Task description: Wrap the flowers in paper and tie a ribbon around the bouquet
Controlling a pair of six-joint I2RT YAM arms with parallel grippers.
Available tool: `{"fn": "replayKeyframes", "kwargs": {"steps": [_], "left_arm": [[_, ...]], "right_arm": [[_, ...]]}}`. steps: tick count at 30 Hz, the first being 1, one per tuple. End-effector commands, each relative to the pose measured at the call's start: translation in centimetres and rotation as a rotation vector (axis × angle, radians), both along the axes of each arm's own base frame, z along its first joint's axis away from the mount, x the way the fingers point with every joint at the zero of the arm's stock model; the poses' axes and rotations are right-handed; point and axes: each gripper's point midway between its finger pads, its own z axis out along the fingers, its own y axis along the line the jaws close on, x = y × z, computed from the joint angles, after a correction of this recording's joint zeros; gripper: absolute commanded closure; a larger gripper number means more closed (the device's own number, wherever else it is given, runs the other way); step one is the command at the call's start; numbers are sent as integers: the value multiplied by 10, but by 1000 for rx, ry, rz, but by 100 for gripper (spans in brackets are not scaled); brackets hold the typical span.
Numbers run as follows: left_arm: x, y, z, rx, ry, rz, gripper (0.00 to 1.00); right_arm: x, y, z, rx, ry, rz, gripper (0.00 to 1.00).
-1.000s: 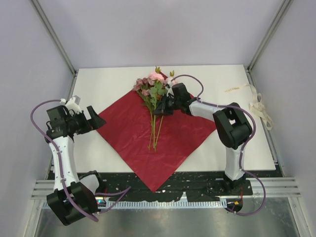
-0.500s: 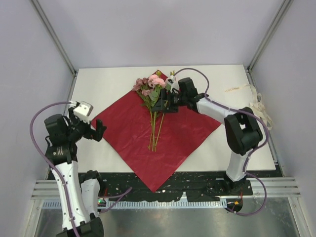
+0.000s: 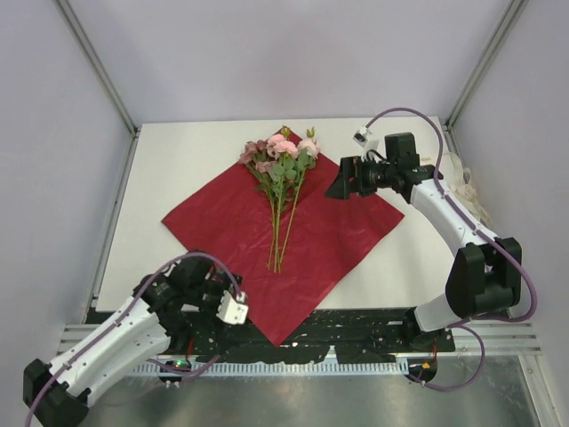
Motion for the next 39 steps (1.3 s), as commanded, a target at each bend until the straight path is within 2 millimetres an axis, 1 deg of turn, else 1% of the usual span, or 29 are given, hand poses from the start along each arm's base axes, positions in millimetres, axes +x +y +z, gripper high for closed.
{"fn": "replayKeyframes", "kwargs": {"steps": [1,4,5,9,13,16,18,19,20,24,25,26,28,29,33,34,35,36,38,39], "left_arm": [[2,-26,-19,41,-198,-224,17],[-1,-43,-25,17,-216,-259,24],[-4,-47,-28,12,-220,-276,27],[-11,-60,-39,-24,-264,-347,35],[-23,-65,-55,-8,-308,-433,40],[-32,-68,-66,22,-347,-504,40],[-33,-67,-72,59,-360,-529,41],[-32,-70,-71,60,-363,-521,44],[-31,-72,-70,56,-360,-513,48],[-34,-83,-53,-17,-344,-484,71],[-35,-86,-48,-40,-340,-484,78],[-36,-88,-41,-63,-338,-476,87],[-37,-92,-27,-107,-323,-441,99],[-36,-94,-20,-125,-316,-419,100],[-27,-101,4,-197,-269,-306,100],[-25,-103,10,-212,-246,-278,100],[-18,-104,16,-225,-223,-230,100],[-11,-106,26,-244,-204,-189,100],[1,-109,36,-255,-142,-131,100],[10,-110,41,-262,-116,-84,100]], "right_arm": [[-19,-24,-19,-71,45,8,1],[-21,-31,-21,-65,66,-10,0],[-23,-31,-23,-63,75,-8,1],[-29,-31,-18,-54,56,-1,0],[-31,-32,-19,-58,60,-2,1],[-30,-33,-21,-62,64,-6,1],[-29,-33,-22,-61,70,-6,0],[-29,-33,-22,-62,70,-7,1],[-28,-33,-22,-62,68,-7,1],[-27,-33,-21,-75,49,11,1],[-28,-33,-20,-76,45,18,1],[-28,-33,-19,-75,46,22,1],[-29,-32,-18,-74,41,39,1],[-29,-32,-19,-77,37,50,1],[-35,-25,-17,-44,48,117,1],[-36,-23,-20,-38,63,126,0],[-38,-21,-19,-22,69,142,1],[-38,-20,-22,-18,81,147,2],[-39,-18,-24,-6,92,160,3],[-40,-17,-23,2,92,173,3]]}}
